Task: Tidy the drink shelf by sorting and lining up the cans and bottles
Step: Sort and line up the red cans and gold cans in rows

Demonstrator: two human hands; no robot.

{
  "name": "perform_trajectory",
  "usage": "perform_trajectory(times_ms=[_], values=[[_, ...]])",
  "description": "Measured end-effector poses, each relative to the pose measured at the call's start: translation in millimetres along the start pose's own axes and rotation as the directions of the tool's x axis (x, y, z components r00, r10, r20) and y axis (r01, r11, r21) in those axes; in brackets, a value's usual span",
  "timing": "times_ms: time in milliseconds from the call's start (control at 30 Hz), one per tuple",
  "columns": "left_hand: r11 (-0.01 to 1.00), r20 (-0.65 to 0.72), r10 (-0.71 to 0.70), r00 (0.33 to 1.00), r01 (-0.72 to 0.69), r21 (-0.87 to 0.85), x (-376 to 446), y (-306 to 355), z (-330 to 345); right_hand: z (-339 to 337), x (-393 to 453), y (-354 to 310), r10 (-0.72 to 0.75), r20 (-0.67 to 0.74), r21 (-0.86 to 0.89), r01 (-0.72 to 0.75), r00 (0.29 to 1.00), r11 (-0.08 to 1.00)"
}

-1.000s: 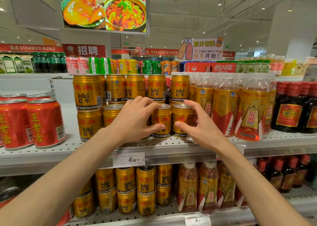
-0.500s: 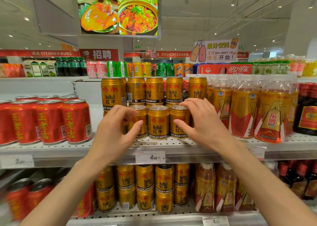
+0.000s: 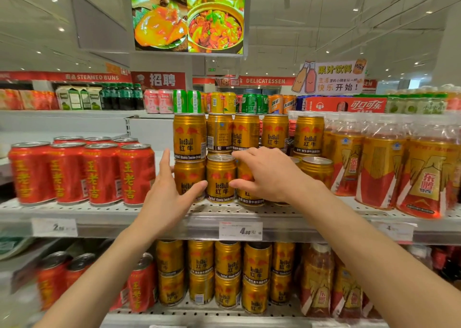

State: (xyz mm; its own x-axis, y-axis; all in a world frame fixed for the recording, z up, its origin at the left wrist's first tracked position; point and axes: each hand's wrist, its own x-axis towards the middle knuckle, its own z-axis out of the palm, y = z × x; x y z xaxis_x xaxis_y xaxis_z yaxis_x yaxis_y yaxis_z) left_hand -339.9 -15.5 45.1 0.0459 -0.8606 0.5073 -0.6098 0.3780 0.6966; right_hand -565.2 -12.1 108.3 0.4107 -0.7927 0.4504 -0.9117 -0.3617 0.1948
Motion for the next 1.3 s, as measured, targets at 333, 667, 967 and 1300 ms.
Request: perform_trajectory(times_ms=[333, 667, 967, 1300], values=[[0.993, 0.000, 0.113, 0.994, -0.113, -0.018, 4.7, 3.0, -3.5, -2.3, 0.0, 2.6, -0.009, 0.033, 0.019, 0.009, 0.999, 1.000], [0.992, 0.002, 0.124, 0.992, -0.124, -0.007, 6.8, -1.0, -5.1, -5.9, 6.2, 3.1, -0.007, 0.093, 0.044, 0.003, 0.996, 0.999], [0.992, 0.003, 0.124, 0.992, -0.124, -0.014, 8.4, -3.4, -3.4, -3.7, 25.2, -12.9, -0.005, 0.088, 0.174, -0.011, 0.996, 0.985], [0.990, 0.006, 0.140, 0.990, -0.140, -0.030, 10.6, -6.7, -1.0, -4.4, 22.8, -10.3, -0.025, 0.087, 0.199, 0.008, 0.996, 0.980]])
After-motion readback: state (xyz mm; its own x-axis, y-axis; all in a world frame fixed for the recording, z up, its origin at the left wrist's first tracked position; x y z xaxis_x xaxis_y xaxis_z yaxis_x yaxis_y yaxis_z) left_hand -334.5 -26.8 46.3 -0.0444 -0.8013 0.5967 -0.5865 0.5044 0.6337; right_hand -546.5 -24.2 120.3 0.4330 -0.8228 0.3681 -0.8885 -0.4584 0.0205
